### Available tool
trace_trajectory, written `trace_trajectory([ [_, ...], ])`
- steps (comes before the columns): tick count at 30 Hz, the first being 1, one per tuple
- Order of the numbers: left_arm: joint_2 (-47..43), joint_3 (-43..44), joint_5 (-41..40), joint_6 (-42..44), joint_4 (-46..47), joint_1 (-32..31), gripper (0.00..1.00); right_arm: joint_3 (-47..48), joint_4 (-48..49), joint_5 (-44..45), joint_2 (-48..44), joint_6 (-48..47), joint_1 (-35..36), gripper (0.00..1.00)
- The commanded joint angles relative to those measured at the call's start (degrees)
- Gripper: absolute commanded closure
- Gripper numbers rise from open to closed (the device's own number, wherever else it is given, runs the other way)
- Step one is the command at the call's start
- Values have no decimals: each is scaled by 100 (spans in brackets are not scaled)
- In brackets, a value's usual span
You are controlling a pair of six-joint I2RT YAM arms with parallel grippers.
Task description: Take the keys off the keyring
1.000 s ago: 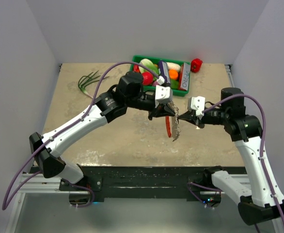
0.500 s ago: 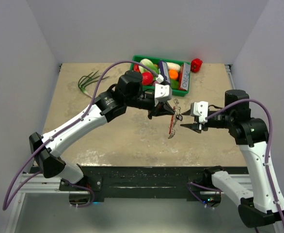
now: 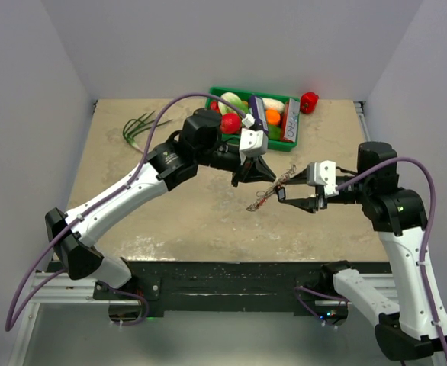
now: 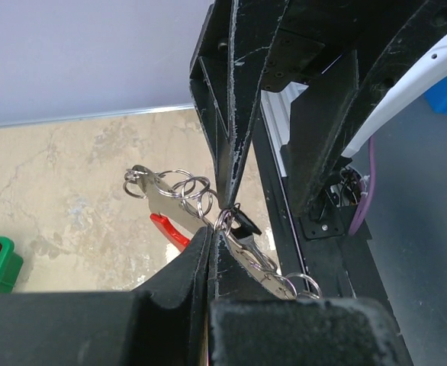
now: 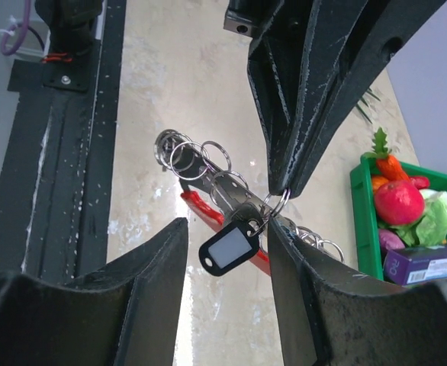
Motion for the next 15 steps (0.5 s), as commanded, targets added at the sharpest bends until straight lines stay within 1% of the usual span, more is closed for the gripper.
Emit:
trace_trajectory([
  [1, -254, 167, 245, -163, 393, 67, 100, 100, 195, -368, -62, 174, -15, 52],
  [5, -255, 176, 342, -225, 420, 85, 100, 4, 221, -245, -88, 112, -6, 53],
  [8, -237, 176, 351, -242, 429, 85, 100, -76, 440, -184, -80, 296, -6, 57],
  [11, -219, 176, 342, -242, 437, 85, 100, -128, 800, -140, -80, 683, -6, 61],
  [12, -219, 176, 333, -260, 437, 85, 100, -189, 949, -122, -80, 988, -6, 62],
  [15, -219, 167, 289, -260, 455, 85, 100, -251, 1205, -148, -36, 1254, -15, 66],
])
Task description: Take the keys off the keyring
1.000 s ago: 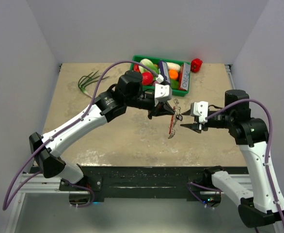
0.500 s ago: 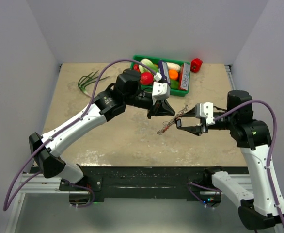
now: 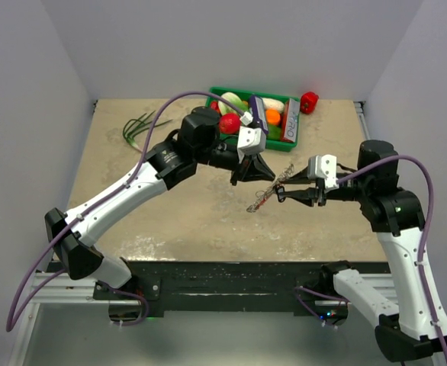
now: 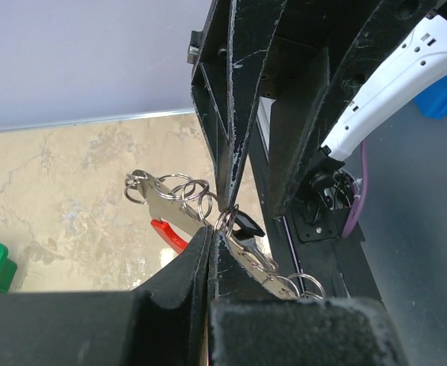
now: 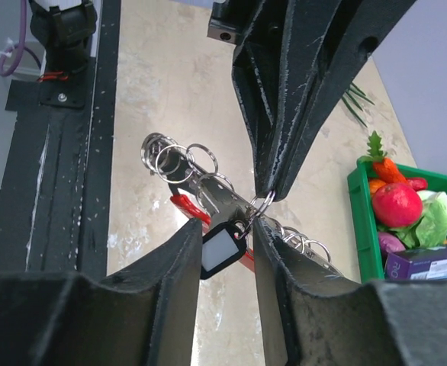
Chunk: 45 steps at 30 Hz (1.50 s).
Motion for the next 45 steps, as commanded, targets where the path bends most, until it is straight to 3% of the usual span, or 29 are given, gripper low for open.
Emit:
trace_trajectory([
  [1, -211, 158, 75, -148, 363, 35, 100, -125, 739, -63, 12, 713, -2, 69],
  [12, -202, 158, 22, -219, 416, 35, 100, -222, 1162, 69, 56, 1162, -10, 78],
  [15, -184, 176, 40, -228, 407, 35, 100, -300, 1303, 130, 56, 1293, -10, 88],
  [16, -176, 176, 49, -228, 407, 35, 100, -327, 1347, 191, 74, 1346, -10, 96],
  [18, -184, 176, 57, -236, 416, 35, 100, -380, 1522, 253, 56, 1486, -1, 100],
  [30, -175, 193, -30, -228, 390, 43, 100, -380, 1637, 657, 83, 1636, -2, 100],
  [38, -316, 185, -180, 80, 126, 43, 80, -196, 1400, 833, 135, 1478, -1, 100],
  [43, -369, 184, -241, 238, 12, 43, 75, 6, 1119, 957, 188, 1303, -1, 100],
  [45, -369, 167, -259, 273, 3, 43, 81, 42, 1066, 1027, 188, 1232, -2, 100],
])
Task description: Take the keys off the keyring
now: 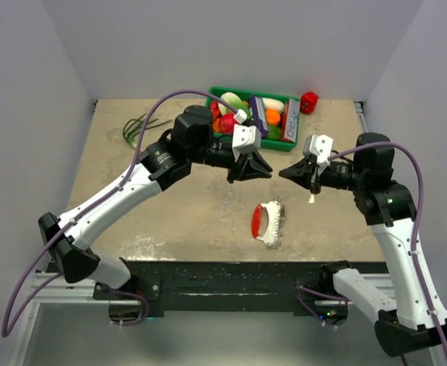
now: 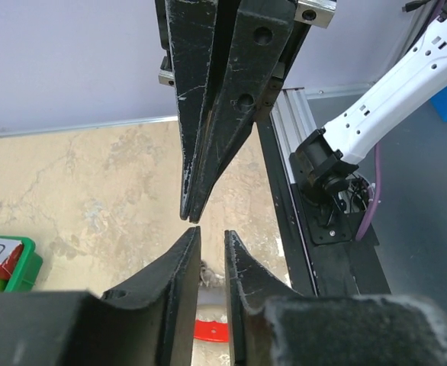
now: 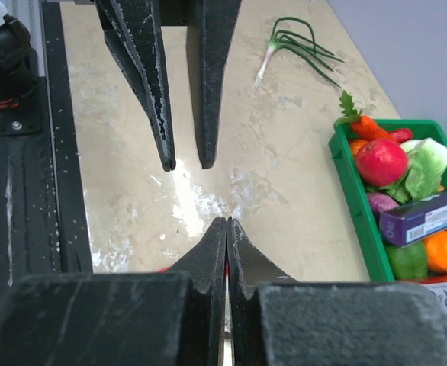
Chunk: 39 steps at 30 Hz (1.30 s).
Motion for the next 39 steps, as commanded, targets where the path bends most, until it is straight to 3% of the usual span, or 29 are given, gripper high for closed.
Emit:
trace_trajectory([
  [1, -190, 141, -60, 190, 33, -29, 83, 317, -258, 297, -20, -258, 7, 100],
  [3, -207, 10, -156, 278, 34, -20, 83, 203, -347, 437, -72, -513, 7, 100],
  [6, -207, -489, -560, 1066, -72, 6, 87, -16, -505, 1042, -55, -855, -1, 100],
  [9, -172, -1113, -851, 1507, 59, 41, 67, -498, -804, 1799, 16, -1304, -45, 100],
  [10, -155, -1221, -903, 1578, 138, 42, 58, -665, -778, 1879, -11, -1366, -106, 95],
  [11, -85, -1318, -913, 1649, 191, 42, 54, -1006, -735, 1967, -46, -1471, -142, 81],
  [14, 230, -1450, -922, 1930, 253, 15, 45, -1570, -568, 2397, -204, -1647, -247, 64],
  [16, 434, -1424, -948, 1878, 419, -2, 42, -1800, -488, 2582, -274, -1770, -422, 59],
  [20, 987, -1319, -1115, 1615, 692, -46, 41, -2528, -479, 2679, -301, -2681, -625, 54],
  [28, 1032, -1670, -614, 1210, 1035, 322, 41, -3584, -181, 2767, 76, -4450, -626, 42],
  [39, 400, -2048, -587, 1210, 904, 859, 40, -4015, 1233, 3153, 1025, -4575, -187, 40],
])
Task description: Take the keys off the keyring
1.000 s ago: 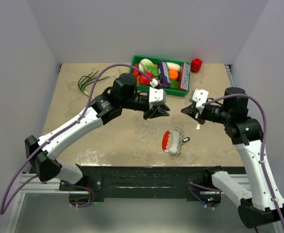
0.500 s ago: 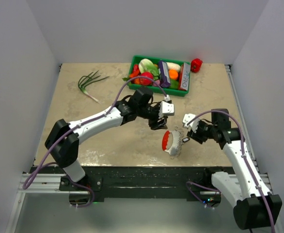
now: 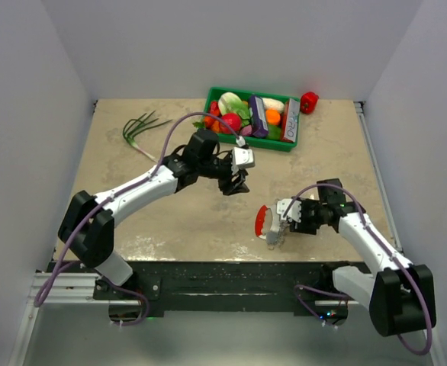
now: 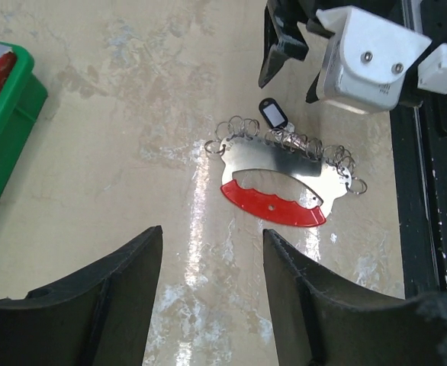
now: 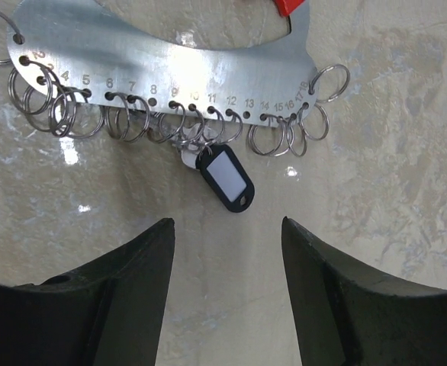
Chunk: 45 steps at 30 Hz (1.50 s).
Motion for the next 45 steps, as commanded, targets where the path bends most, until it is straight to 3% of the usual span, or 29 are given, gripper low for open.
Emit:
trace_trajectory([
  [1, -427, -46, 151, -75, 169, 129, 40, -101, 800, 221, 333, -203, 259, 40],
  [12, -524, 59, 63, -128, 152, 279, 39, -224, 1169, 528, 887, -124, 770, 46],
  [15, -524, 68, 98, -163, 169, 296, 39, -224, 1274, 651, 1010, -45, 787, 53],
  [22, -568, 42, 142, -181, 178, 322, 39, -277, 1310, 783, 897, 96, 788, 85],
  [28, -577, 94, 151, -181, 160, 331, 39, -111, 950, 704, 484, 60, 787, 100],
  [39, -471, 323, 493, -286, 99, 331, 38, 768, 150, 371, -632, 535, 805, 100],
  [45, -418, 525, 793, -435, 195, 340, 37, 1479, -166, 168, -783, 685, 814, 100],
])
